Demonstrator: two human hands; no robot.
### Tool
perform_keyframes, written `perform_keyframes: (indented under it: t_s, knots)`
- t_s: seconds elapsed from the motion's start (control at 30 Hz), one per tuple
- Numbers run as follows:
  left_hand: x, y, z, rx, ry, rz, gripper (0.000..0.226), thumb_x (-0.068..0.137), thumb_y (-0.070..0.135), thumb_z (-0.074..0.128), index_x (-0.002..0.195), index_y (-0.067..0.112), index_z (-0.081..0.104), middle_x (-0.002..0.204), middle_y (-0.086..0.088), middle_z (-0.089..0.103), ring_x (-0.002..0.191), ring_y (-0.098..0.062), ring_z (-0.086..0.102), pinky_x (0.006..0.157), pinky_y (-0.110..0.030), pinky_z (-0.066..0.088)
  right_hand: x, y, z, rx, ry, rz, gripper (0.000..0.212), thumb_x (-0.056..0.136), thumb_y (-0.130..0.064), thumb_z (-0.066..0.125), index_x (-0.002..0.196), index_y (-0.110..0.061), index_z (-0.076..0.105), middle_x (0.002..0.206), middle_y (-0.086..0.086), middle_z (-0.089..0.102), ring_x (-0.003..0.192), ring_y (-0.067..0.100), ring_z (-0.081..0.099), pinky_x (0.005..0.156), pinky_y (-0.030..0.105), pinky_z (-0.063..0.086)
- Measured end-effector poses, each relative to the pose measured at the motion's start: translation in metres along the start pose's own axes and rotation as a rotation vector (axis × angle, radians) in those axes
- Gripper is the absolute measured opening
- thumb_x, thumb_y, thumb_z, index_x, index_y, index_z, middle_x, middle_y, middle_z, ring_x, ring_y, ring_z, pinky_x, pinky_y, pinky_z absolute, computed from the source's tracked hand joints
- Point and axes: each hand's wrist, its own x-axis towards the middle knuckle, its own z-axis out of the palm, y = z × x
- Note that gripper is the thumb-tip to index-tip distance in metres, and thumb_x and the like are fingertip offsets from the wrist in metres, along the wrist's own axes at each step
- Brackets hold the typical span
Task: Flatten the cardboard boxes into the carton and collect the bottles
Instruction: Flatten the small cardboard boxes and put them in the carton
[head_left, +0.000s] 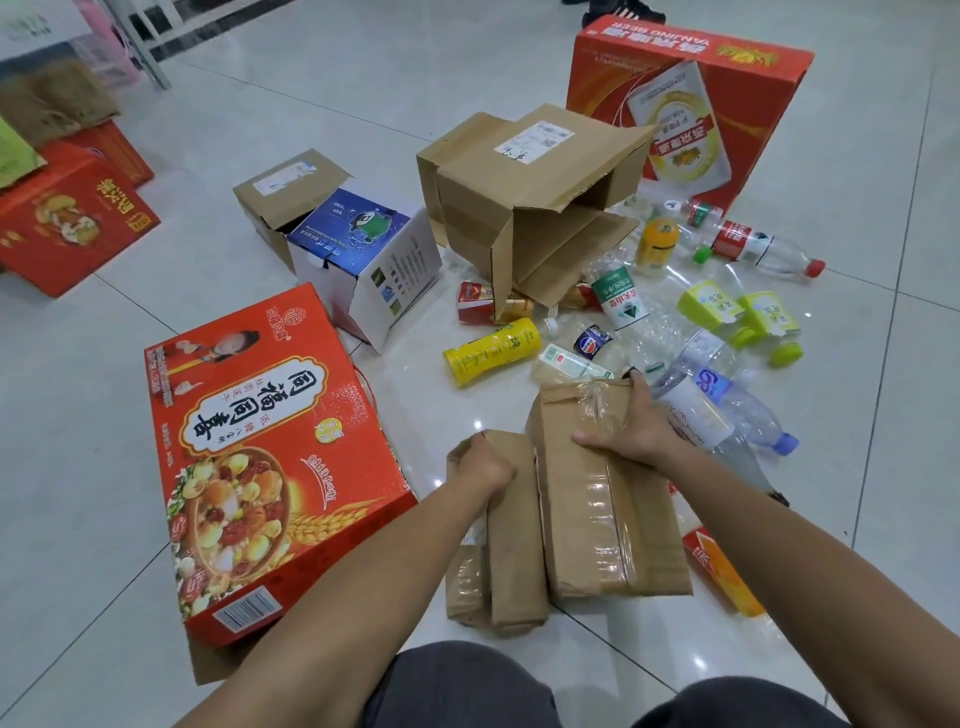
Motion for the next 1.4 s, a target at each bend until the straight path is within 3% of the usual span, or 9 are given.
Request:
perform_keyframes:
  t_s: [0.4, 0.63, 0.73, 0.87, 0.97, 1.03, 1.1, 1.2, 1.4]
  knots:
    - [-0.013, 0.015, -0.009, -0.168, 0.182, 0.071, 0.055, 0.095, 0.007, 0.049, 0.146, 0.006, 0.027, 0.141, -0.014, 0.042, 0.127, -0.030, 0.046, 0.098, -0.029, 0.040, -0.007, -0.019, -0.031, -0.038, 0.070, -0.142, 0.086, 0.059, -0.031, 0.089, 0.115, -0.013, 0.026, 0.117, 0.008, 0.036, 0.110, 0.025, 0.045, 0.093, 0.036, 0.042]
    - [-0.011, 0.022, -0.019, -0.326, 0.389, 0.105, 0.033, 0.097, 0.014, 0.045, 0.127, 0.004, 0.036, 0.115, -0.022, 0.060, 0.106, -0.037, 0.059, 0.086, -0.037, 0.046, -0.055, -0.032, -0.052, -0.119, 0.302, -0.525, 0.084, 0.060, -0.035, 0.087, 0.121, -0.013, 0.033, 0.114, 0.001, 0.044, 0.089, 0.017, 0.050, 0.074, 0.036, 0.048]
    - [-0.011, 0.019, -0.021, -0.315, 0.340, 0.075, 0.037, 0.098, 0.013, 0.045, 0.132, 0.004, 0.036, 0.125, -0.019, 0.055, 0.114, -0.037, 0.055, 0.093, -0.037, 0.042, -0.078, -0.007, -0.043, -0.346, 0.297, -0.675, 0.052, 0.069, -0.055, 0.070, 0.097, -0.014, 0.054, 0.125, -0.002, 0.050, 0.087, 0.010, 0.054, 0.060, 0.030, 0.048]
    - [-0.007, 0.009, -0.017, -0.366, 0.283, -0.004, 0.047, 0.094, 0.009, 0.051, 0.139, 0.003, 0.037, 0.135, -0.018, 0.050, 0.122, -0.036, 0.051, 0.099, -0.035, 0.042, -0.081, 0.017, -0.031, -0.857, 0.454, -0.893, 0.041, 0.068, -0.050, 0.070, 0.074, -0.011, 0.061, 0.137, 0.007, 0.055, 0.125, 0.028, 0.045, 0.100, 0.056, 0.038]
    - [-0.008, 0.007, -0.015, -0.372, 0.238, -0.030, 0.051, 0.094, 0.009, 0.050, 0.142, 0.006, 0.034, 0.139, -0.016, 0.047, 0.125, -0.036, 0.049, 0.099, -0.035, 0.043, -0.077, -0.004, -0.029, -1.015, 0.313, -0.980, 0.022, 0.058, -0.026, 0.077, 0.073, -0.013, 0.067, 0.096, 0.006, 0.074, 0.107, 0.023, 0.064, 0.109, 0.047, 0.032]
    - [-0.008, 0.009, -0.014, -0.353, 0.213, -0.002, 0.051, 0.094, 0.011, 0.051, 0.142, 0.006, 0.034, 0.140, -0.014, 0.045, 0.127, -0.035, 0.047, 0.102, -0.035, 0.041, -0.080, -0.025, -0.028, -1.156, 0.084, -0.907, 0.025, 0.049, -0.025, 0.080, 0.070, -0.019, 0.068, 0.059, 0.000, 0.067, 0.066, 0.019, 0.070, 0.085, 0.033, 0.051]
    - [-0.006, 0.010, -0.013, -0.321, 0.195, 0.029, 0.048, 0.093, 0.015, 0.055, 0.137, 0.004, 0.041, 0.138, -0.015, 0.049, 0.125, -0.035, 0.049, 0.102, -0.034, 0.040, -0.086, -0.045, -0.030, -1.311, -0.102, -0.737, 0.022, 0.071, -0.031, 0.072, 0.090, -0.020, 0.070, 0.077, 0.003, 0.072, 0.076, 0.023, 0.070, 0.064, 0.027, 0.047]
    - [-0.006, 0.012, -0.014, -0.347, 0.163, 0.032, 0.047, 0.090, 0.026, 0.060, 0.131, 0.007, 0.051, 0.129, -0.014, 0.058, 0.119, -0.034, 0.055, 0.100, -0.036, 0.043, -0.084, -0.061, -0.028, -1.300, -0.234, -0.571, 0.025, 0.090, -0.034, 0.050, 0.087, -0.012, 0.062, 0.109, 0.009, 0.068, 0.101, 0.029, 0.065, 0.075, 0.031, 0.046]
    - [-0.013, 0.014, -0.018, -0.481, 0.126, -0.059, 0.044, 0.085, 0.034, 0.066, 0.122, 0.011, 0.062, 0.118, -0.010, 0.066, 0.107, -0.031, 0.062, 0.098, -0.044, 0.050, -0.093, -0.063, -0.034, -1.099, -0.206, -0.418, 0.026, 0.094, -0.020, 0.044, 0.106, -0.007, 0.063, 0.113, 0.012, 0.066, 0.105, 0.032, 0.063, 0.079, 0.034, 0.048]
